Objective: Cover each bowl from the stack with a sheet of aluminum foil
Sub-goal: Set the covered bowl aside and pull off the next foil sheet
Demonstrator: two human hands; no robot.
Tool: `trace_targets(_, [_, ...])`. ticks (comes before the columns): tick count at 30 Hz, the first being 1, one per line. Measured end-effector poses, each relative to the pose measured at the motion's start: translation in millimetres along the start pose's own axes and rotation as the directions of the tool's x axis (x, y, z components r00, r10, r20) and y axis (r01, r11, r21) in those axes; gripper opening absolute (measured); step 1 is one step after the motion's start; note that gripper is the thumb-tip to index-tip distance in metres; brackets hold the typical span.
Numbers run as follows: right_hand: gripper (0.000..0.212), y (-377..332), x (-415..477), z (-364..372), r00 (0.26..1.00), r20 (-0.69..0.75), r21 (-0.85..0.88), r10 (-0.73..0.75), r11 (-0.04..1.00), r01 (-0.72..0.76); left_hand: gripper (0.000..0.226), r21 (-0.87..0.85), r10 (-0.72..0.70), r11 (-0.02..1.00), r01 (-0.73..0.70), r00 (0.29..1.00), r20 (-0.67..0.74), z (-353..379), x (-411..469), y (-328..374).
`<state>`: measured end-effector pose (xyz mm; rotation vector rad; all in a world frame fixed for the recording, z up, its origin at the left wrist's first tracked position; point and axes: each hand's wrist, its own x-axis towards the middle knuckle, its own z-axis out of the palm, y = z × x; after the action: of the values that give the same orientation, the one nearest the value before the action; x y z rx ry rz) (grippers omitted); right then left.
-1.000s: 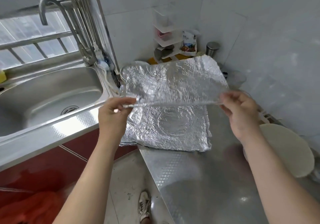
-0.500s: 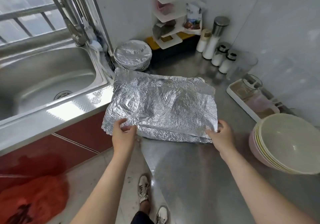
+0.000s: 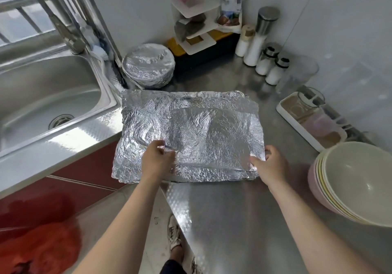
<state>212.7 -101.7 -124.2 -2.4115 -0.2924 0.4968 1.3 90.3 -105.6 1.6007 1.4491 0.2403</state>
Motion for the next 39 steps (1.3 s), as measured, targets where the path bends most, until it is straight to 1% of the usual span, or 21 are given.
trace_targets(2, [0.039,-0.8,0.5,-0.7,1.000,0.005,-0.028,0.007,1.000,-0.007,0.041,-0.003,0.000,1.000,0.000,1.000,0.025,1.1,2.4,-3.1])
trace_targets(4, [0.046,-2.4,0.2,-2.3,1.000,0.009,-0.059,-0.003,0.998,0.004,0.017,0.043,0.021,0.999,-0.022,1.000,0.019,1.3,4.5,-6.1])
trace_targets(9, [0.056,-5.2,4.4,-4.2,1.000,0.012,-0.196,-0.005,0.981,0.007,0.018,0.161,0.040,0.986,-0.044,0.999,0.028,2.2,5.5,-7.7])
trace_targets(12, [0.059,-5.1,6.5,-2.3,1.000,-0.003,-0.250,-0.008,0.968,0.006,0.016,0.254,0.076,0.965,-0.072,0.997,-0.004,6.3,-0.6,-8.5])
trace_targets(15, [0.059,-2.8,7.4,0.5,0.999,-0.031,-0.284,-0.023,0.959,0.013,0.018,0.277,0.106,0.957,-0.089,0.993,-0.046,8.6,-5.2,-9.5])
trace_targets(17, [0.059,-1.2,7.8,0.9,0.999,-0.039,-0.297,-0.022,0.955,0.010,0.025,0.260,0.113,0.961,-0.097,0.992,-0.051,8.0,-6.7,-7.9])
trace_targets(18, [0.059,-0.8,8.6,1.1,0.999,-0.043,-0.298,-0.025,0.955,0.011,0.033,0.250,0.111,0.963,-0.099,0.993,-0.035,6.8,-7.5,-5.0])
trace_targets(21, [0.055,0.7,8.3,2.4,0.998,-0.050,-0.309,-0.037,0.951,0.020,0.075,0.307,0.111,0.943,-0.130,0.991,0.077,4.5,-10.3,-2.2])
trace_targets(23, [0.054,1.5,7.1,3.3,0.997,-0.057,-0.326,-0.045,0.945,0.024,0.095,0.346,0.111,0.927,-0.143,0.988,0.110,6.0,-10.9,-5.2])
trace_targets(25, [0.054,1.2,7.2,4.0,0.996,-0.059,-0.368,-0.068,0.929,0.041,0.099,0.365,0.119,0.920,-0.146,0.988,0.096,7.5,-12.1,-7.7])
trace_targets(27, [0.055,0.4,5.6,4.2,0.994,-0.049,-0.426,-0.095,0.902,0.065,0.099,0.353,0.124,0.925,-0.143,0.989,0.076,8.1,-12.6,-8.6])
trace_targets(29, [0.059,-0.6,4.8,2.4,0.994,-0.048,-0.447,-0.102,0.892,0.070,0.100,0.333,0.130,0.932,-0.145,0.989,0.066,8.3,-12.5,-8.7])
trace_targets(31, [0.065,-5.3,-0.3,-0.3,0.985,-0.111,-0.493,-0.134,0.868,0.063,0.100,0.329,0.132,0.932,-0.148,0.989,0.072,7.9,-13.7,-7.4])
trace_targets(32, [0.067,-10.1,-5.5,1.2,0.963,-0.158,-0.515,-0.220,0.850,0.110,0.100,0.334,0.136,0.930,-0.155,0.988,0.078,7.7,-14.2,-6.5])
trace_targets(33, [0.066,-18.5,-13.2,5.5,0.917,-0.178,-0.518,-0.357,0.826,0.221,0.099,0.342,0.139,0.926,-0.159,0.987,0.084,7.1,-14.9,-5.2])
trace_targets(34, [0.064,-30.0,-24.8,13.5,0.850,-0.157,-0.504,-0.503,0.780,0.369,0.099,0.350,0.139,0.923,-0.161,0.986,0.088,6.7,-15.3,-3.6])
trace_targets(35, [0.062,-41.8,-40.4,26.3,0.789,-0.050,-0.474,-0.613,0.710,0.521,0.098,0.356,0.137,0.921,-0.160,0.987,0.089,6.4,-14.6,-3.3])
trace_targets(36, [0.063,-52.3,-60.0,42.3,0.738,0.132,-0.420,-0.661,0.638,0.646,0.098,0.358,0.137,0.920,-0.159,0.987,0.087,6.1,-14.2,-3.5])
trace_targets(37, [0.065,-59.9,-80.4,58.7,0.687,0.329,-0.359,-0.648,0.587,0.726,0.096,0.356,0.142,0.920,-0.163,0.986,0.084,6.3,-13.7,-4.4])
trace_targets(38, [0.069,-62.8,-97.2,74.0,0.636,0.502,-0.318,-0.586,0.559,0.766,0.094,0.349,0.154,0.921,-0.173,0.985,0.080,7.1,-13.3,-6.6])
trace_targets(39, [0.072,-61.8,-108.0,85.4,0.594,0.607,-0.297,-0.528,0.543,0.786,0.091,0.338,0.167,0.923,-0.183,0.983,0.074,8.3,-13.1,-8.5])
